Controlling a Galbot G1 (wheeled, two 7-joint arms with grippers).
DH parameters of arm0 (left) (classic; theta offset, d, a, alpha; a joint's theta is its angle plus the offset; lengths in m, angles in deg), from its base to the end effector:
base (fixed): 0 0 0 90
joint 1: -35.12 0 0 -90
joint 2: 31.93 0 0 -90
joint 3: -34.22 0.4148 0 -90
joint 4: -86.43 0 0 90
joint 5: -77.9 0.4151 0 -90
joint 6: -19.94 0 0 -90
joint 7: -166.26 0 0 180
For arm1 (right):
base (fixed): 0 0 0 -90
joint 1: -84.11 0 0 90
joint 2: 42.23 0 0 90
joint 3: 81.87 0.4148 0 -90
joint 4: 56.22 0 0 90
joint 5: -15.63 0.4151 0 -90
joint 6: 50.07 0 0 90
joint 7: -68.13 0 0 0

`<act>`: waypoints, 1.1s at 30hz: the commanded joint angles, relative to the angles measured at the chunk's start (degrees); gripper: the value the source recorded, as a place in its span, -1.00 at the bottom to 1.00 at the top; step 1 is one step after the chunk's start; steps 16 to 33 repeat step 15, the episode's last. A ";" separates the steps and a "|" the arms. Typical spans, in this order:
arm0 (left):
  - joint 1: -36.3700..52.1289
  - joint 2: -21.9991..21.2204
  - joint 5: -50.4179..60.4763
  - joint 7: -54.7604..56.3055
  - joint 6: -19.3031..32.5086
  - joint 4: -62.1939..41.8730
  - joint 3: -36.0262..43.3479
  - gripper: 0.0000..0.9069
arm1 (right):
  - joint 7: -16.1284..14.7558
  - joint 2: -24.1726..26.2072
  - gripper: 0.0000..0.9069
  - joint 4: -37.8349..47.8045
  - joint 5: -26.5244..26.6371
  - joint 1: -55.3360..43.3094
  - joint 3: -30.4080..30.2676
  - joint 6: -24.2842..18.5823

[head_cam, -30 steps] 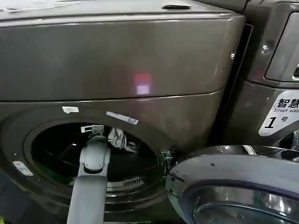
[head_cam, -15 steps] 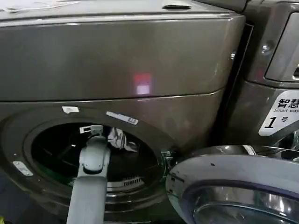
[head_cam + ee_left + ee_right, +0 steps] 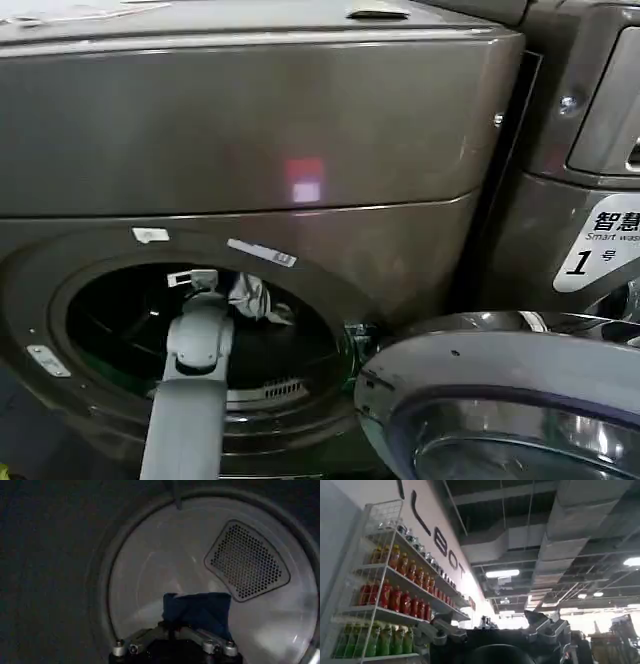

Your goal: Grasp the clothes from the dryer.

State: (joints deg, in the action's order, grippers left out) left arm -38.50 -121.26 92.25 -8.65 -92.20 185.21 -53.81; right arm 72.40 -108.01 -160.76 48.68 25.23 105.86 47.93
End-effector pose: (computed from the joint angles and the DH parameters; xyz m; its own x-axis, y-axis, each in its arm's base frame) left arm 0.4925 -0.0100 -0.2217 -0.9852 -0.1480 -0.0862 -0.1646 0.9572 0.2379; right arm -0.1082 -0.4905 -0.0747 -0.1514 0.8617 -0.4843 0.9848 0.1738 0.0014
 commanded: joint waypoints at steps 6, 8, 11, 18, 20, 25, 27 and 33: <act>0.08 0.17 0.04 0.08 0.05 -0.07 -0.31 -1.00 | 0.33 0.03 1.00 -0.97 0.04 -0.15 0.28 2.22; 0.00 0.21 0.07 0.06 0.09 -0.11 -0.31 -1.00 | 0.34 -0.06 1.00 -1.06 -0.05 -0.14 0.27 2.35; -0.13 0.24 0.03 0.03 0.12 -0.09 -0.29 -1.00 | 0.40 -0.08 1.00 -1.23 -0.09 -0.16 0.29 2.48; -0.15 0.34 0.01 -0.01 0.16 -0.08 -0.30 -1.00 | 0.40 -0.09 1.00 -1.29 -0.17 -0.16 0.28 2.61; -0.15 0.34 0.01 -0.01 0.16 -0.08 -0.30 -1.00 | 0.40 -0.09 1.00 -1.29 -0.17 -0.16 0.28 2.61; -0.15 0.34 0.01 -0.01 0.16 -0.08 -0.30 -1.00 | 0.40 -0.09 1.00 -1.29 -0.17 -0.16 0.28 2.61; -0.15 0.34 0.01 -0.01 0.16 -0.08 -0.30 -1.00 | 0.40 -0.09 1.00 -1.29 -0.17 -0.16 0.28 2.61; -0.15 0.34 0.01 -0.01 0.16 -0.08 -0.30 -1.00 | 0.40 -0.09 1.00 -1.29 -0.17 -0.16 0.28 2.61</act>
